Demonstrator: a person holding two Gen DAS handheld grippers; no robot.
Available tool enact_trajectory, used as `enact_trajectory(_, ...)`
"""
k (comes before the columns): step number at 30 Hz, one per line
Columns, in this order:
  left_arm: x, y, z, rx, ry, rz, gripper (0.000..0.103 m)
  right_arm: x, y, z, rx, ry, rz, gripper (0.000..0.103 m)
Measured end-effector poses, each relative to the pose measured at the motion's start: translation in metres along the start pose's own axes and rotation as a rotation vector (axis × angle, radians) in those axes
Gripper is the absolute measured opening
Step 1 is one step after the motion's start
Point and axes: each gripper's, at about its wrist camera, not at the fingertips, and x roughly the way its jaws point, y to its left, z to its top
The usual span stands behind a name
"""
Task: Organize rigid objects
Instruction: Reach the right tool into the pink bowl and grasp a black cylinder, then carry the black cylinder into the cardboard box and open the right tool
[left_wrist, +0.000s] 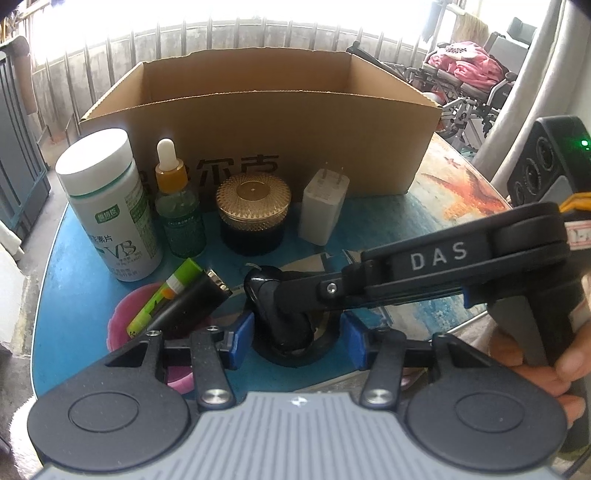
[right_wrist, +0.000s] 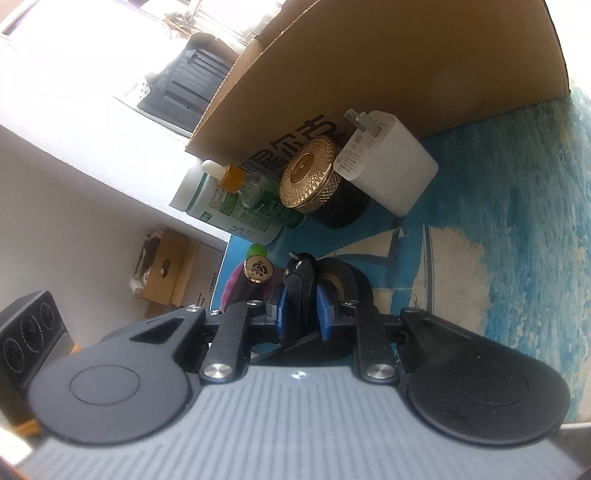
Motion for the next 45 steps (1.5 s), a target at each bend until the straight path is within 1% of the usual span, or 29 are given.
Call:
enact_trajectory(2, -0.001, 0.001, 0.0, -0.008, -0.001, -0.003, 0.052, -0.004, 0.002, -0.001, 0.002, -0.022, 0.025, 0.019)
enact_trajectory(4, 0.0, 0.001, -0.001, -0.008, -0.002, -0.003, 0.052, -0.008, 0.001, -0.003, 0.023, -0.043, 0.074, 0.019)
enact_trajectory(6, 0.0, -0.001, -0.001, -0.001, -0.005, 0.006, 0.052, -0.008, -0.001, -0.003, 0.031, -0.051, 0.09, 0.019)
enact_trajectory(8, -0.001, -0.003, -0.001, 0.01, -0.009, 0.028, 0.045, -0.007, -0.001, -0.004, 0.031, -0.058, 0.085, 0.019)
enact_trajectory(10, -0.001, -0.003, -0.001, 0.02, -0.012, 0.051, 0.036, -0.006, -0.003, -0.004, 0.039, -0.062, 0.089, 0.019)
enact_trajectory(12, -0.001, 0.0, -0.001, 0.012, -0.014, 0.054, 0.032, -0.005, -0.005, -0.004, 0.051, -0.062, 0.086, 0.018)
enact_trajectory(15, -0.001, 0.003, 0.0, -0.002, -0.015, 0.047, 0.032, -0.001, -0.008, -0.002, 0.068, -0.06, 0.091, 0.018)
enact_trajectory(21, -0.002, 0.002, -0.002, 0.005, -0.025, 0.051, 0.031, 0.008, -0.011, -0.002, 0.099, -0.048, 0.091, 0.019)
enact_trajectory(23, -0.002, 0.003, -0.002, 0.0, -0.027, 0.046, 0.031, 0.01, -0.01, -0.002, 0.107, -0.048, 0.09, 0.017)
enact_trajectory(28, -0.006, 0.003, -0.002, -0.001, -0.038, 0.029, 0.031, 0.007, -0.004, -0.005, 0.08, -0.074, 0.069, 0.016)
enact_trajectory(33, -0.022, -0.007, -0.003, 0.026, -0.082, 0.032, 0.031, -0.006, 0.004, -0.01, 0.068, -0.107, 0.075, 0.016)
enact_trajectory(36, -0.037, -0.014, -0.004, 0.043, -0.119, 0.032, 0.031, -0.019, 0.015, -0.013, 0.038, -0.135, 0.073, 0.016)
enact_trajectory(40, -0.064, -0.023, 0.0, 0.066, -0.188, 0.042, 0.031, -0.04, 0.042, -0.014, -0.023, -0.186, 0.075, 0.016)
enact_trajectory(45, -0.097, -0.027, 0.015, 0.081, -0.286, 0.07, 0.031, -0.065, 0.079, -0.002, -0.133, -0.24, 0.082, 0.016)
